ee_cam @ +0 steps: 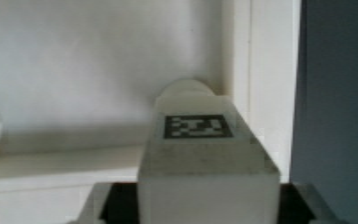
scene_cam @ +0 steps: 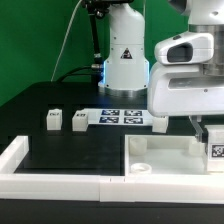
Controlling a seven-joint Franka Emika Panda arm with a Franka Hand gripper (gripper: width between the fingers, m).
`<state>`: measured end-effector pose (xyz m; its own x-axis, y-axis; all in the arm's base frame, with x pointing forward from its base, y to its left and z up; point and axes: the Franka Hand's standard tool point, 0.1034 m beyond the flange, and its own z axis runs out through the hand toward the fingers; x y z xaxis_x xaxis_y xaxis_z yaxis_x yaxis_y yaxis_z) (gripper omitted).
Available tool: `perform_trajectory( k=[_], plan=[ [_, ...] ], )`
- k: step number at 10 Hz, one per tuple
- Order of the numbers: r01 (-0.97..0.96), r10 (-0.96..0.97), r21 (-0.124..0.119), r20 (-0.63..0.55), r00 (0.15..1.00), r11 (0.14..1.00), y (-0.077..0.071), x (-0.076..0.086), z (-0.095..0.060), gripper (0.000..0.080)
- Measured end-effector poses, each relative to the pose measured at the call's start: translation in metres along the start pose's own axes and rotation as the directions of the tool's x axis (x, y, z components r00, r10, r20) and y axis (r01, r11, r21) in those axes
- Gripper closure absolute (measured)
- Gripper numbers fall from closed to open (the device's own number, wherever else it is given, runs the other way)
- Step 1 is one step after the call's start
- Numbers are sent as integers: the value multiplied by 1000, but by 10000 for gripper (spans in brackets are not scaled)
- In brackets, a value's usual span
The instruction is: Assemble one leg
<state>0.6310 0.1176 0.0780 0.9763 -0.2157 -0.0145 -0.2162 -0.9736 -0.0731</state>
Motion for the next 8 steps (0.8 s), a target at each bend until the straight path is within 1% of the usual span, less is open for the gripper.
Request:
perform_trajectory(
  k=[1, 2, 3, 5, 6, 7, 8],
  plan=[
    [-175, 175, -2, -5, 985, 985, 0, -2, 1, 508],
    [-320, 320, -2, -13, 947, 948, 0, -2, 1, 508],
    [-467, 467, -4, -17, 884, 884, 0, -2, 2, 508],
    [-689, 689, -4, -24, 725, 725, 0, -2, 2, 508],
    [-802, 802, -1, -29, 597, 597, 1, -2, 2, 508],
    [-863, 863, 3, -26, 505, 505, 1, -2, 2, 508],
    [-889, 889, 5, -21, 457, 457, 2, -2, 2, 508]
  ],
)
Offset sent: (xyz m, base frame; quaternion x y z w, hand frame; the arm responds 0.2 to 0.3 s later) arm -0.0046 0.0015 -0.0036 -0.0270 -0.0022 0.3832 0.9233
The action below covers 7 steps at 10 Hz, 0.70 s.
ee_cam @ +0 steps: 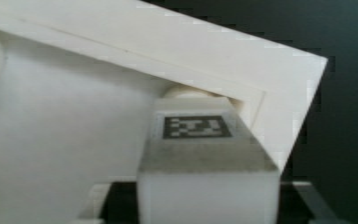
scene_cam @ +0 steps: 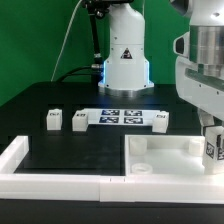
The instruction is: Assemble one leg
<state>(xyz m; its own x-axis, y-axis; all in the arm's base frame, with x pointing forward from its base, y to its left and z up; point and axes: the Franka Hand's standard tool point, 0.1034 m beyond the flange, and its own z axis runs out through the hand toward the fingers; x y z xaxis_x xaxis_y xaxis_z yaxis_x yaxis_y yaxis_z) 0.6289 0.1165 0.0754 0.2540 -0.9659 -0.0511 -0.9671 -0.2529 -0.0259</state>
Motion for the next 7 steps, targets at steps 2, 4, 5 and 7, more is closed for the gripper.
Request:
perform_trajectory(
  k=[2, 4, 5, 7],
  plan=[
    [-97, 97, 3, 13, 995, 995, 0, 1, 0, 507],
    [-166, 166, 2, 17, 986, 986, 0, 1, 0, 415],
    [-101, 101, 3, 17, 995, 995, 0, 0, 0, 415],
    [-47, 47, 5, 17, 999, 999, -1, -4, 0, 172]
  ],
)
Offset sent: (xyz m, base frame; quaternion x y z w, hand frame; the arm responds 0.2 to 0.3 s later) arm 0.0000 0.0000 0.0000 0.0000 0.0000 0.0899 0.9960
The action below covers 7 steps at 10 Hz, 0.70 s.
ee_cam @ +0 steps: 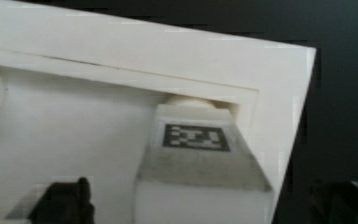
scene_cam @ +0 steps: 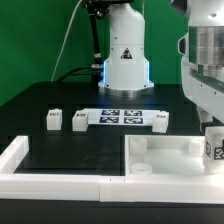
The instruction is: Assemble one leg
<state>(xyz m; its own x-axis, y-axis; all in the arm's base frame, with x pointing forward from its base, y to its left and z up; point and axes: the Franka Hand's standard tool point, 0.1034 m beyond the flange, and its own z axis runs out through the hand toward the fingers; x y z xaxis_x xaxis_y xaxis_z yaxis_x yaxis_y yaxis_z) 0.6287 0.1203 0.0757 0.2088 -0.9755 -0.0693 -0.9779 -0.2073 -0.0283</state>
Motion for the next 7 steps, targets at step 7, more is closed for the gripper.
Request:
perform_trajectory(
  k=[7],
  plan=[
    [875, -875, -2, 6, 484, 484, 2, -2, 5, 151]
  ],
)
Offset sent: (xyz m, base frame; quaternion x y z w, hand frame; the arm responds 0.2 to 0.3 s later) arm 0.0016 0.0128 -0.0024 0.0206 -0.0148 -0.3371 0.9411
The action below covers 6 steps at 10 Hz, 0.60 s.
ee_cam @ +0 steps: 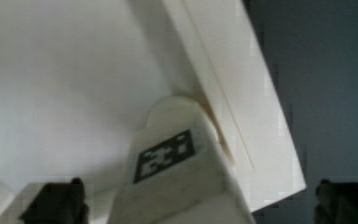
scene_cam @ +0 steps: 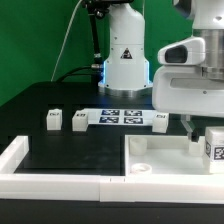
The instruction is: Assemble one leg
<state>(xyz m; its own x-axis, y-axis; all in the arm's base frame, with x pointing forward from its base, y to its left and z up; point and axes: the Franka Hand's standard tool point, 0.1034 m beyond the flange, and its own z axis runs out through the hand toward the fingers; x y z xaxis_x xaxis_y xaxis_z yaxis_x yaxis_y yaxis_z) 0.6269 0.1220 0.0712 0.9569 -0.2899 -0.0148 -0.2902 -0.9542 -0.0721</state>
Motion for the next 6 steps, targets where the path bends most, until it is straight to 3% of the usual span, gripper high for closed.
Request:
perform_trajectory(
  k=[3, 5, 6],
  plan=[
    [350, -350, -15, 11, 937, 937, 7, 2, -1, 151],
    [359, -359, -16, 11, 933, 933, 7, 3, -1, 151],
    [352, -352, -16, 11, 936, 936, 7, 3, -1, 280]
  ],
)
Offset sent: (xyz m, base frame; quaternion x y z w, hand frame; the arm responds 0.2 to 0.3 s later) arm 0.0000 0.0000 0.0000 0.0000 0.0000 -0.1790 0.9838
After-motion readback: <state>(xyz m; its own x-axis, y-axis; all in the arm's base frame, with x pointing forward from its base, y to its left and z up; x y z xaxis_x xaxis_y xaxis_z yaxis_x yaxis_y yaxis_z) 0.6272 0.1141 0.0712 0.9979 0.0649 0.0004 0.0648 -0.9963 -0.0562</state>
